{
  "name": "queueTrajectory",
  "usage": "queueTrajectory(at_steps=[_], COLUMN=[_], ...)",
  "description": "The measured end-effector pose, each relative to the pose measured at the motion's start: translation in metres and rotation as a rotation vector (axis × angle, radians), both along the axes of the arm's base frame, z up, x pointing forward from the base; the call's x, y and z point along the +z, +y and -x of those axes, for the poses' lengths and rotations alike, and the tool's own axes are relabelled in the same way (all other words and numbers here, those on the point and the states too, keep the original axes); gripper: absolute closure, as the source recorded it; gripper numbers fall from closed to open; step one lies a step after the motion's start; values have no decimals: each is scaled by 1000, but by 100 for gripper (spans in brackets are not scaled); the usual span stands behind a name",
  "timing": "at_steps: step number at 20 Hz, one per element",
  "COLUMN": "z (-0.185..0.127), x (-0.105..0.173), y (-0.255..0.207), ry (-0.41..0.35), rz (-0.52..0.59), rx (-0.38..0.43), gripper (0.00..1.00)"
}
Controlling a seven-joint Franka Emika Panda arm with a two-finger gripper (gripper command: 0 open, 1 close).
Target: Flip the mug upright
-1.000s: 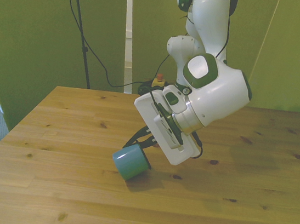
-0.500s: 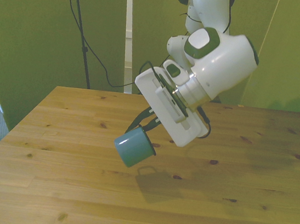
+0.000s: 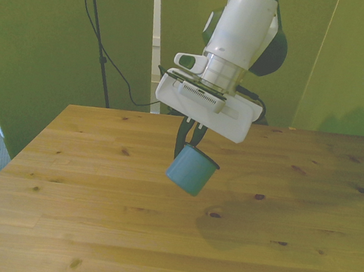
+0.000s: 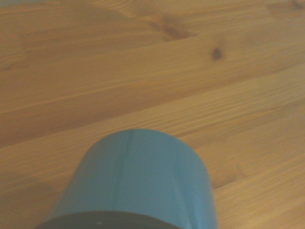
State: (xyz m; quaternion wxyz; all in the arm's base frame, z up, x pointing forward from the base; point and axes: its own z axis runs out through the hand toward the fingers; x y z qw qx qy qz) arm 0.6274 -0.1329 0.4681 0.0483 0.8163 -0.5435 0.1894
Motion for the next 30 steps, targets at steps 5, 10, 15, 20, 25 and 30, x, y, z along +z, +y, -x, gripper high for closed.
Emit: queueTrajectory(at_steps=[5, 10, 15, 20, 25, 30], z=[0, -8, -17, -23, -28, -31], x=[-23, -36, -58, -77, -79, -80], y=[-10, -18, -20, -23, -27, -28], ry=[71, 155, 210, 246, 260, 259], rz=[-275, -411, -431, -447, -449, -448], rx=[89, 116, 116, 111, 108, 108], gripper=[100, 100, 100, 100, 0, 0])
